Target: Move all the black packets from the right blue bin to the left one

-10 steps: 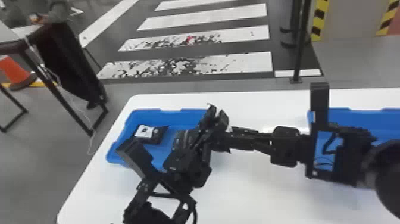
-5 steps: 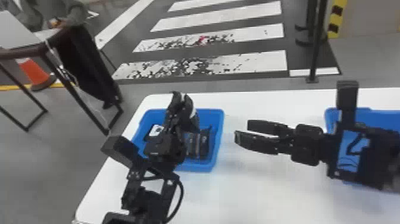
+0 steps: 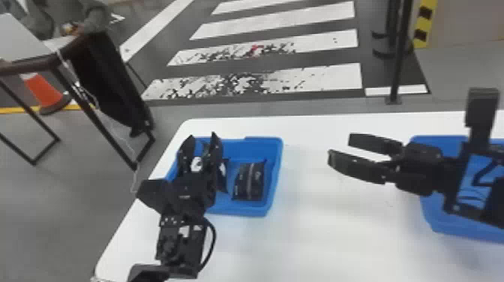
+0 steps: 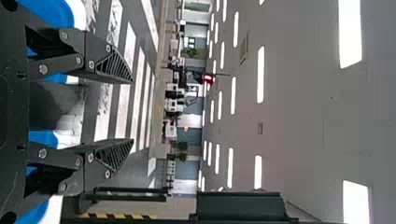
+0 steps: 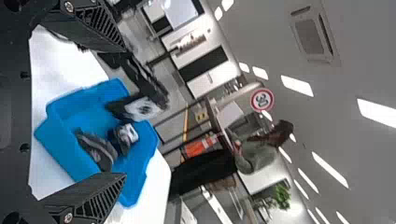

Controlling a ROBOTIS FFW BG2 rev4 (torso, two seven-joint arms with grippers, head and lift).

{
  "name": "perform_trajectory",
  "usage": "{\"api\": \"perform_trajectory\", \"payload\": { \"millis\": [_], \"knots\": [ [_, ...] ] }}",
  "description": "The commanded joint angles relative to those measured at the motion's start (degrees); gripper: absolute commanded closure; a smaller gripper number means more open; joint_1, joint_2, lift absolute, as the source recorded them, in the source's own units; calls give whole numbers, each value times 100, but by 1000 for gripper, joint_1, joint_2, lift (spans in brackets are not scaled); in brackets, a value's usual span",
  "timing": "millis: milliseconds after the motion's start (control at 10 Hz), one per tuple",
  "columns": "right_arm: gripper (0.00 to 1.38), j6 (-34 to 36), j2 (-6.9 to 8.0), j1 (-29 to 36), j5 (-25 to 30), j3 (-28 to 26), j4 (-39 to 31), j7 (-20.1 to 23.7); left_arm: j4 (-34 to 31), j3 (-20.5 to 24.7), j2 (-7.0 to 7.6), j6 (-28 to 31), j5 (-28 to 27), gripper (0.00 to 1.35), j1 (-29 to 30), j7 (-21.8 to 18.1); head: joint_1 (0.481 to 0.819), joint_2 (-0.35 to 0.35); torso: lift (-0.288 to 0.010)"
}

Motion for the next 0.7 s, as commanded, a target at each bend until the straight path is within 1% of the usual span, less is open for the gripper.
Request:
{"api": "perform_trajectory", "payload": {
  "millis": [0,100,200,300,400,500,600],
  "knots": [
    [84,614,124,351,1448,-1017,-775,-171,-806,-157,-33,267,215,165,410,-37,694,350,-168],
    [84,1092,238,674,1985,-1543,-1352,-522,-1256,-305,-16,408,398,205,692,-72,689,340,-168],
    [84,1402,344,1012,2510,-1966,-1942,-1041,-1635,-362,-16,605,593,206,945,-151,688,250,-168],
    [88,1781,423,1181,2944,-2297,-2364,-1506,-2085,-397,-16,956,764,208,1226,-283,689,205,-168],
    [101,2302,484,1293,3276,-2583,-2617,-1823,-2465,-499,28,1252,867,208,1493,-397,694,123,-168],
    [105,2695,520,1363,3619,-2754,-2772,-2087,-2676,-591,72,1547,970,208,1648,-529,695,35,-168],
    [101,3033,555,1363,3870,-2937,-2617,-2245,-2704,-648,72,1645,970,208,1676,-626,695,-46,-168]
  ]
}}
